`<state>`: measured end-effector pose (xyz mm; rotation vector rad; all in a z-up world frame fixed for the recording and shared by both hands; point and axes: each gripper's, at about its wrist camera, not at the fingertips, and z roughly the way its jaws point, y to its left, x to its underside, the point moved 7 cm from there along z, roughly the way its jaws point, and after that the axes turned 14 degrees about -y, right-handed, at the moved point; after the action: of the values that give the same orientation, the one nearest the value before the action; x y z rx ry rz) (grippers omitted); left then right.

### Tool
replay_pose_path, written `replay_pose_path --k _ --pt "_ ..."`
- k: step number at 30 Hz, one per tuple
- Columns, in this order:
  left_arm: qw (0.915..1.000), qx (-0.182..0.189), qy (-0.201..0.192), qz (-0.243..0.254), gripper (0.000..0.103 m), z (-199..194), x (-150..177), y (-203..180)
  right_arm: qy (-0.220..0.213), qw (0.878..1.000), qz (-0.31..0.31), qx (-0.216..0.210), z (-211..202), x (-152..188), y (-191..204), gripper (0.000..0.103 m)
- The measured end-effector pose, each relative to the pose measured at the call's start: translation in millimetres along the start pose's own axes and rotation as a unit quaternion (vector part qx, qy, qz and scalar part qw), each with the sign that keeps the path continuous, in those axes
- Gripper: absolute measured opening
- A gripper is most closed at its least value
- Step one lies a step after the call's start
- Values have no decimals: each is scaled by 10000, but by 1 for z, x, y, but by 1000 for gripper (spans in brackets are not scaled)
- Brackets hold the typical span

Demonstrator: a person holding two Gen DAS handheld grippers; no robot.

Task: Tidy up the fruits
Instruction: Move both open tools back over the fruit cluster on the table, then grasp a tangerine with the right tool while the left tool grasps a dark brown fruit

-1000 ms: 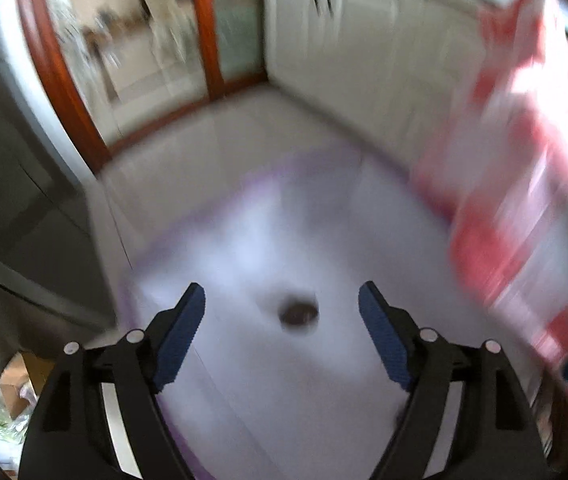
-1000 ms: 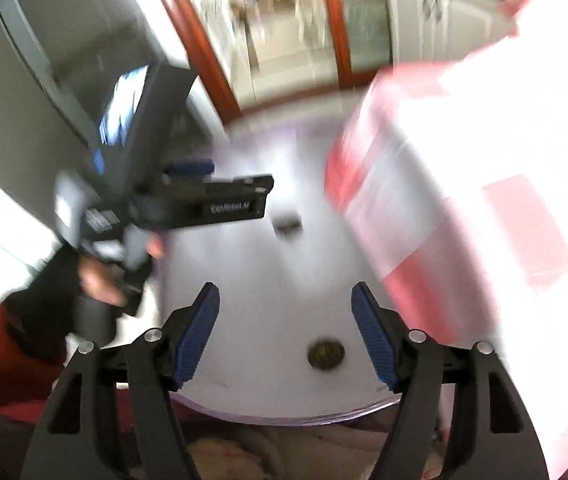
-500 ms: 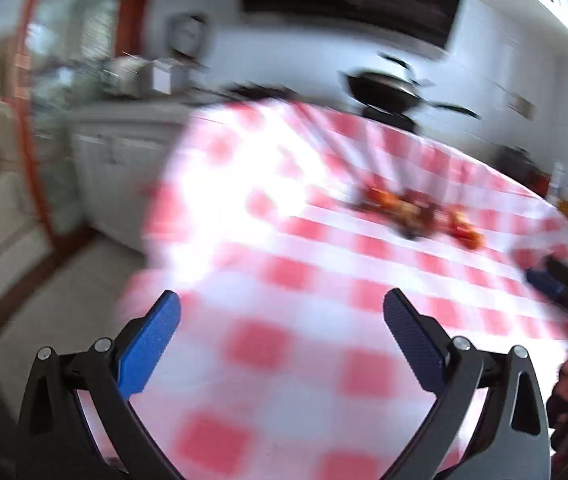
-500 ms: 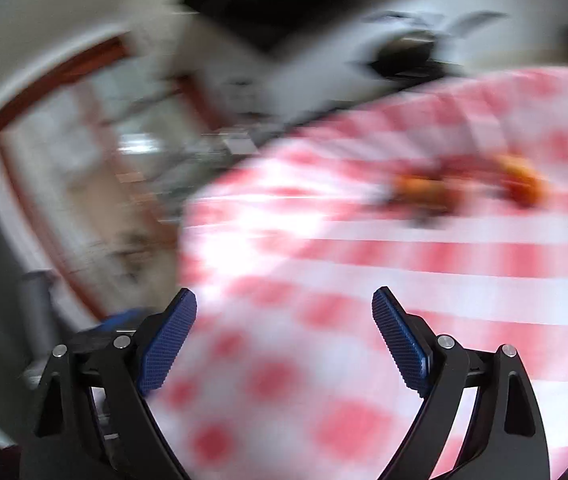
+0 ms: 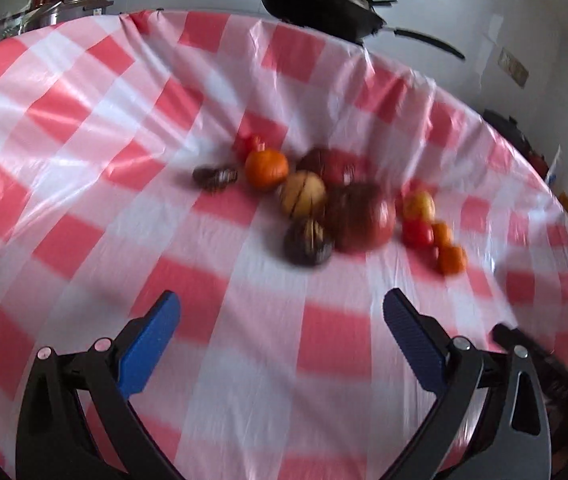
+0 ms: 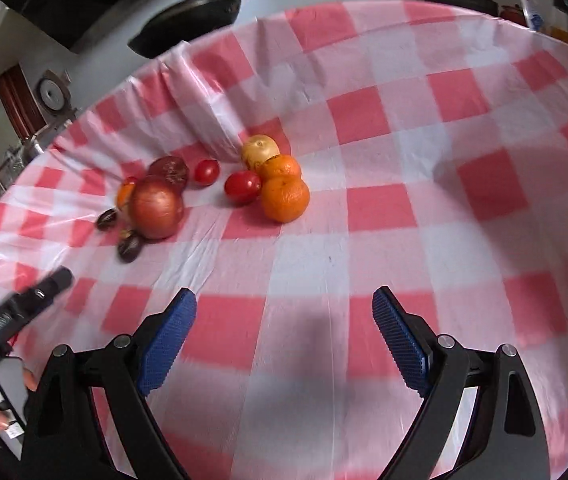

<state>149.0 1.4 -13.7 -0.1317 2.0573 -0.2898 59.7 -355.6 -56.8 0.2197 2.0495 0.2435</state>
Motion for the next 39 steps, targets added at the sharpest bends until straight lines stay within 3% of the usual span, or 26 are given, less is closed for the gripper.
replay_pose_path --k 4,9,13,16,18,19,20,26,31,33,34,36,38,39 --pt "9996 177 -226 -67 101 0 -13 7 142 9998 137 81 36 -15 -2 87" --pt "9978 609 -141 -242 101 -3 -10 10 261 9987 -381 232 72 -32 13 87" --pt "9963 857 19 -17 101 1 -6 -1 291 9971 -564 408 94 -39 16 75" --pt "9960 880 174 -15 101 4 -2 -3 511 9955 -625 498 108 -35 14 65" --pt "9958 867 269 -96 101 7 0 0 510 9946 -772 461 109 -34 20 56" --pt "9956 853 337 -191 101 9 1 2 484 9942 -808 518 108 -35 20 45" --pt "9955 844 365 -247 101 10 1 4 467 9943 -786 555 108 -35 19 43" --pt "9958 618 561 -373 101 28 1 5 365 9990 -156 221 109 -38 8 42" --pt "9959 382 738 365 101 54 -1 -19 340 9993 21 125 111 -38 2 42" --pt "9938 303 905 566 94 64 2 -26 339 9994 46 109 113 -38 0 42" --pt "9919 287 1031 678 84 70 6 -29 337 9994 57 101 114 -38 -1 42" --pt "9901 189 1018 946 75 73 6 -33 339 9994 56 98 115 -39 2 42" --pt "9878 46 946 1234 50 75 6 -35 339 9994 49 103 116 -38 2 42" --pt "9866 -2 899 1361 42 76 5 -34 338 9994 46 102 114 -39 1 42"
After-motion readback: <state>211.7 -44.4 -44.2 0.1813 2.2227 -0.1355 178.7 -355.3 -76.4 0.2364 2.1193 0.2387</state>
